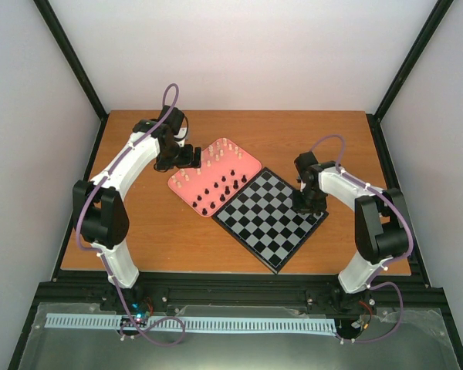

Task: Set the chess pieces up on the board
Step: Place the chess piece on the chessboard, then pick up the chess piece from the storage box.

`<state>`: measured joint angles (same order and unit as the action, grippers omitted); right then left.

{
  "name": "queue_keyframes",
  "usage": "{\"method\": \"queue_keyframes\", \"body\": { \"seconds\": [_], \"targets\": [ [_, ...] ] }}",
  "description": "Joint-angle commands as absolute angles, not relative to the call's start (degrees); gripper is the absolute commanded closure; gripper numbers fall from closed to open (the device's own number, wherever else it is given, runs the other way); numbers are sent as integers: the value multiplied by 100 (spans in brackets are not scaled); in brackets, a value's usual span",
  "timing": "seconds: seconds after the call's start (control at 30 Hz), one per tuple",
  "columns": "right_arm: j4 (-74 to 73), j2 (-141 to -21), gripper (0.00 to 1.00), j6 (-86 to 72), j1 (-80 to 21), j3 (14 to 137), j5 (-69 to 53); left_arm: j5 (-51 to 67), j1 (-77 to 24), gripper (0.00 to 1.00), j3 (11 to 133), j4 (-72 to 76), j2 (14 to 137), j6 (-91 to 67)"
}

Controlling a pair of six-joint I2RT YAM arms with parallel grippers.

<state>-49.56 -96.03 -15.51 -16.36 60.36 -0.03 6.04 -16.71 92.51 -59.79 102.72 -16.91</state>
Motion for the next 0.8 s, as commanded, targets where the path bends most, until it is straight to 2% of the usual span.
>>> {"method": "queue_keyframes", "body": {
  "seconds": [0.0, 0.33, 0.4, 0.6, 0.77],
  "targets": [
    [-4937, -9616, 81, -1565, -1598, 6158, 45, 660, -1643, 0, 9299, -5907, 10263, -1718],
    [-5269, -9098, 66, -1480, -1600, 6403, -419, 689, -1648, 0, 9310, -5903, 10283, -1731],
    [-5381, -8999, 59, -1484, -1617, 6521, -398, 694, -1644, 0, 9308, -5895, 10292, -1731],
    [-5431, -9054, 58, -1449, -1663, 7211, -723, 721, -1644, 0, 9321, -5893, 10307, -1749],
    [-5225, -9701, 58, -1380, -2005, 8170, -1315, 690, -1643, 0, 9344, -5913, 10316, -1744]
  ]
}}
